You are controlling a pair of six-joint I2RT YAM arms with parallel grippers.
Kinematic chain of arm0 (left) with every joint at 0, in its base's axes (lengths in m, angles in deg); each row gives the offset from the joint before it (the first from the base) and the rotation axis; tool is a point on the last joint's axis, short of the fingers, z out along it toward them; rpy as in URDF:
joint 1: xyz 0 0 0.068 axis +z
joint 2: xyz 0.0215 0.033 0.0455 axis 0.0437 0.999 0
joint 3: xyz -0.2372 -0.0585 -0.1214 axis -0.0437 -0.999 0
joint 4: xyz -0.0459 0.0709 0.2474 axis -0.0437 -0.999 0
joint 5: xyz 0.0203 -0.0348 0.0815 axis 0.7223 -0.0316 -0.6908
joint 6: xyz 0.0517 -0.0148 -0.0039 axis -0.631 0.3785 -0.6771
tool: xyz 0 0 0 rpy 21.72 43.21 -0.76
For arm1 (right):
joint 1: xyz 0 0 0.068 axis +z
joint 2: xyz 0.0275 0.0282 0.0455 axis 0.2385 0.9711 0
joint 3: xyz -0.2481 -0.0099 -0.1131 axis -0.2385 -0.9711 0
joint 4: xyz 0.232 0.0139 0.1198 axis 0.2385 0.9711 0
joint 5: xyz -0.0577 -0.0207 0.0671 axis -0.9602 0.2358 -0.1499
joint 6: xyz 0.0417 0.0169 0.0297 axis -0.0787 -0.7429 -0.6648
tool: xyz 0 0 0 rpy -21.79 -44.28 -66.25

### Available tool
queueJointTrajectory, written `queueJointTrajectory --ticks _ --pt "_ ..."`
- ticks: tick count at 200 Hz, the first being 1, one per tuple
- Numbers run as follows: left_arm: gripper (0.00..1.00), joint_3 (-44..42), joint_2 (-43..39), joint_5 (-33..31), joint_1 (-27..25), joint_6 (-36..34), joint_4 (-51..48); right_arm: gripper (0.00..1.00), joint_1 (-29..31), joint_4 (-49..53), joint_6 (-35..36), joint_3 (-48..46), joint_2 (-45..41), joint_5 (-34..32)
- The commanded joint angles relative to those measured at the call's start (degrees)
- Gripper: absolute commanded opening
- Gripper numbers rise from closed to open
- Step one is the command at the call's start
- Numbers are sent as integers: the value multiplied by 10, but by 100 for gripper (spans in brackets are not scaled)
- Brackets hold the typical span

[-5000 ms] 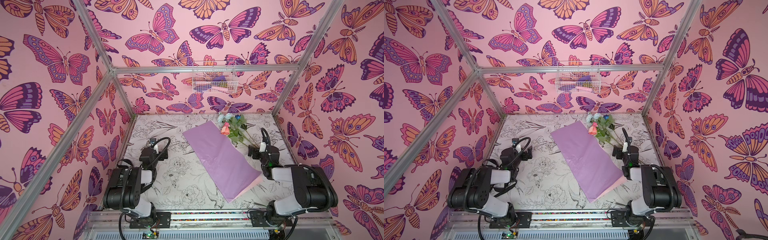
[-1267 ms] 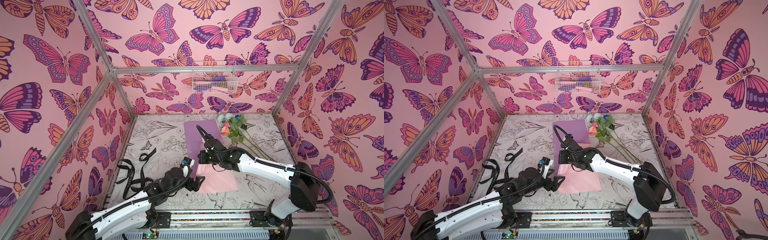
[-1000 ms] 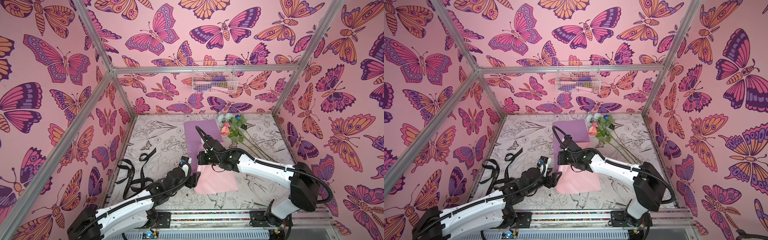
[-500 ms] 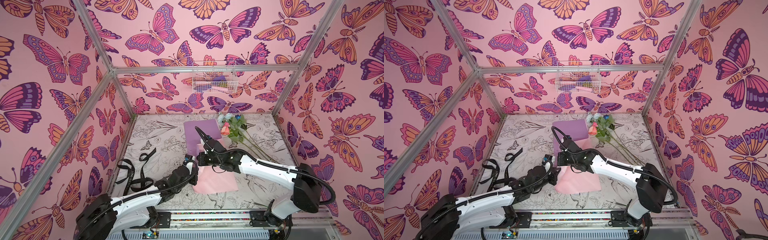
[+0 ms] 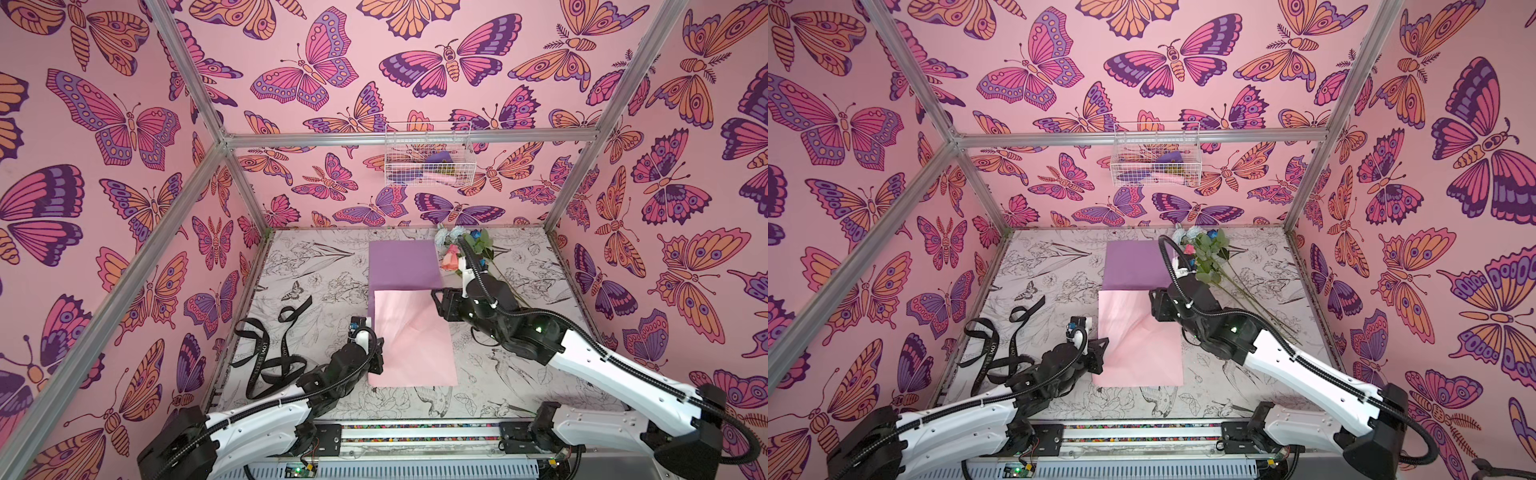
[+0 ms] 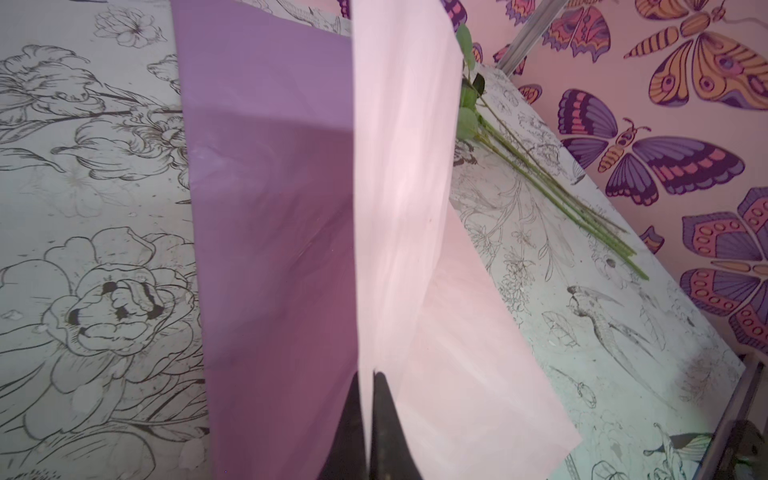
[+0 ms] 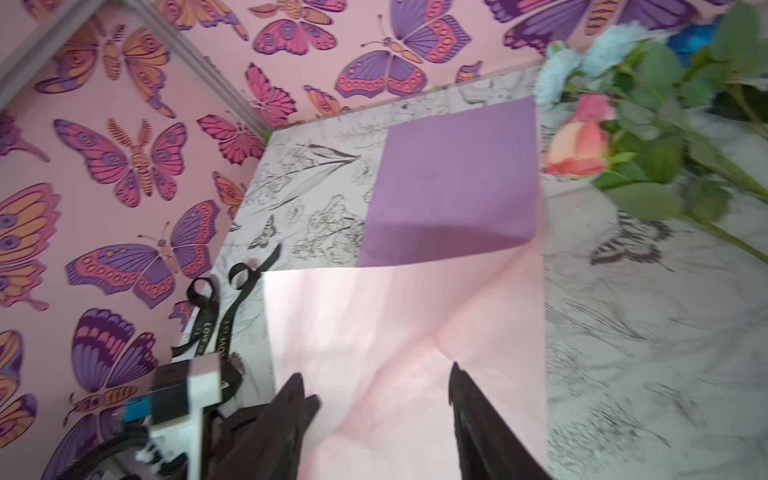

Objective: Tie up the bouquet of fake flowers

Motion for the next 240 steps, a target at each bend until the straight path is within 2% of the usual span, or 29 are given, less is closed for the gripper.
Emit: queueJointTrajectory --ticks 1,12,47,99,130,164,181,240 --pt "0 -14 -23 -24 7 23 15 49 -27 55 -41 -44 13 -9" --pt "0 -15 -30 -23 10 26 14 47 -30 49 -48 -59 28 3" --pt "0 -16 -42 -15 19 42 10 28 -31 -1 -37 -79 116 52" --pt "0 -23 -56 -14 24 53 4 26 -30 -51 22 -38 253 76" --pt "0 -29 -89 -36 30 67 -33 21 -31 -53 43 -15 327 73" --pt "0 -32 -144 -78 38 74 -102 21 -31 -59 41 -17 367 79" --pt "0 -33 -173 -107 43 83 -142 17 -31 -55 32 -20 381 84" --pt "0 -41 -259 -211 69 131 -254 13 -31 -28 -10 -49 390 96"
